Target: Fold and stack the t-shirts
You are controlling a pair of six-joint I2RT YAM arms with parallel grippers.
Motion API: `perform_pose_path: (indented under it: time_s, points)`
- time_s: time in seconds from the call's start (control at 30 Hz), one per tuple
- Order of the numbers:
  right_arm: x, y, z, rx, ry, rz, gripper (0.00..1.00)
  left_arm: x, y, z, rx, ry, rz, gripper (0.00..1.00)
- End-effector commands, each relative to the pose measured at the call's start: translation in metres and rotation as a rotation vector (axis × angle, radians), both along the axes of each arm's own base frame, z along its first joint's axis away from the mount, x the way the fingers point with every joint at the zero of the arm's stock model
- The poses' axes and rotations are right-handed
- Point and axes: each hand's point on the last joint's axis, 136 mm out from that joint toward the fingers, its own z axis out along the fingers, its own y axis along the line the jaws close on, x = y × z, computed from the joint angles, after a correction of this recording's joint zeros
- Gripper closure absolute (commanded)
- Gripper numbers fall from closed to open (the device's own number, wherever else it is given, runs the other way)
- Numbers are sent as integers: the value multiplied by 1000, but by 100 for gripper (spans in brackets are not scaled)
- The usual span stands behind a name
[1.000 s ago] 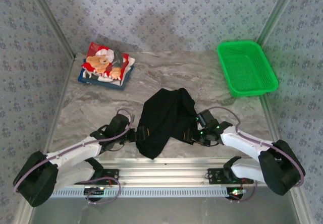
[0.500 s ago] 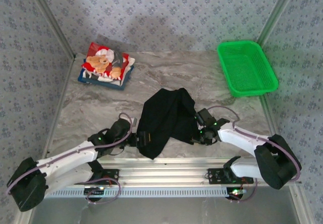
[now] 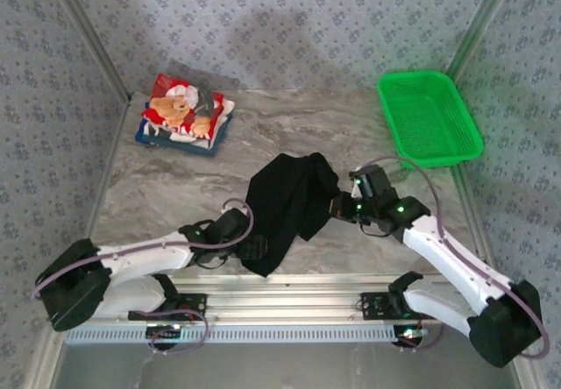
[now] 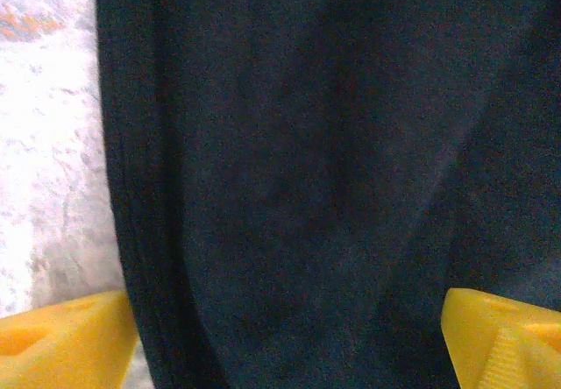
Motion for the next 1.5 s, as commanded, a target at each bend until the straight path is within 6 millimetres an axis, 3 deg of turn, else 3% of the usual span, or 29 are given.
perform_pose_path:
  time_s: [0.0, 0.07, 0.17, 0.23, 0.3, 0.47, 0.6, 0.73, 0.83, 0.97, 1.17, 1.37, 1.47]
  points:
    - [-15, -19, 23, -19, 1, 7, 100, 20, -22, 6, -45, -49, 18, 11]
    - [-15, -30, 39, -10, -14, -24, 100, 27, -21, -2, -15, -51, 38, 17]
    - [-15, -43, 62, -10, -61, -25, 100, 40, -14, -17, 13, -39, 88, 53]
    - [-15, -49, 75, 1, -79, -35, 100, 51, -5, -21, 29, -49, 125, 82]
    - [-15, -55, 83, 4, -90, -43, 100, 62, 6, -20, 38, -60, 165, 100]
    - [-18, -73, 84, -17, -75, -78, 100, 88, 26, 16, -27, -129, 221, 100]
    - [-30, -93, 59, -78, -19, -124, 100, 107, 54, 60, -85, -181, 259, 100]
    - [-41, -97, 26, -63, 40, -148, 100, 117, 80, 94, -150, -211, 281, 100]
    - [-41, -97, 17, -42, 51, -175, 100, 122, 92, 114, -205, -222, 287, 100]
    - [-40, -105, 19, -79, 39, -206, 100, 130, 103, 142, -279, -247, 314, 100]
    - [-27, -119, 41, -110, -50, -272, 100, 142, 113, 191, -336, -322, 350, 100]
    - [-2, -128, 84, -145, -172, -288, 100, 154, 126, 234, -377, -389, 379, 99]
    - [15, -133, 114, -160, -237, -293, 100, 161, 132, 263, -396, -423, 376, 99]
